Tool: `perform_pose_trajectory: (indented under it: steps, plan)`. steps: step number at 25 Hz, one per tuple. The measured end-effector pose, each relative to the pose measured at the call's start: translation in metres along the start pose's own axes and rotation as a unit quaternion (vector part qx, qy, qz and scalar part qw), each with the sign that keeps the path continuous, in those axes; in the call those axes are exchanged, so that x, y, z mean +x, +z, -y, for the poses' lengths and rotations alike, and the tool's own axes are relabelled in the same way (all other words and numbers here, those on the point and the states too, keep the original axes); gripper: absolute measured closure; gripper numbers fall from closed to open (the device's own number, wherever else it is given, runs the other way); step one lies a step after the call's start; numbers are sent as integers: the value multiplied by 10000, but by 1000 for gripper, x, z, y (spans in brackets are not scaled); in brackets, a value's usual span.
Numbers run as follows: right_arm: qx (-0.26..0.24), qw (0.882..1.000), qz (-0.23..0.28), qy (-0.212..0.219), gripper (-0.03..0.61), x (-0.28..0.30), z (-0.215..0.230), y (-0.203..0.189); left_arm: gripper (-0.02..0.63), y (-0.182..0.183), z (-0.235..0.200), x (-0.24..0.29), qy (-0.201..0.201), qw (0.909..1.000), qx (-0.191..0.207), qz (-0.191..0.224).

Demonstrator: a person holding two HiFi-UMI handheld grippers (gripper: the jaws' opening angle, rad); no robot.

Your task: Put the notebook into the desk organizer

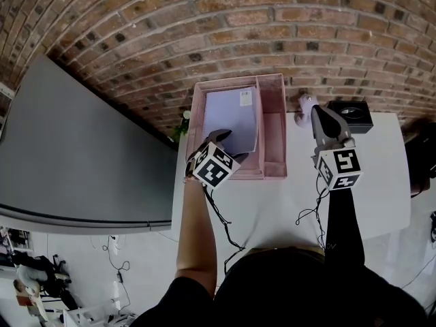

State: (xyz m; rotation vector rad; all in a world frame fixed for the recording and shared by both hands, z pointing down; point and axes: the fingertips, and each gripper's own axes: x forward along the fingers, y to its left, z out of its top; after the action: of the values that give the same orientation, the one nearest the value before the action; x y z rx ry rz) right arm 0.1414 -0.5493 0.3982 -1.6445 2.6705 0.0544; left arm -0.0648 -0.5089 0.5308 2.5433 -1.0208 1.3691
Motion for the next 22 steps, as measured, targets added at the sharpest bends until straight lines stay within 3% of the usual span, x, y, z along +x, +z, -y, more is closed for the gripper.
perform_pose_trajectory:
  steps: [6,17,22]
  plan:
    - [-7,10000,62,-20,577,-4,-2,6,252,3,17,-2,-455,9988,-153,47]
    - [-82,9999,66,-96,577,-18,-12,13,252,5,19,-12,-332,9988,-208,277]
    - [-140,9998,83,-138,577,-27,-19,18,252,12,12,-21,-69,9979,-274,585]
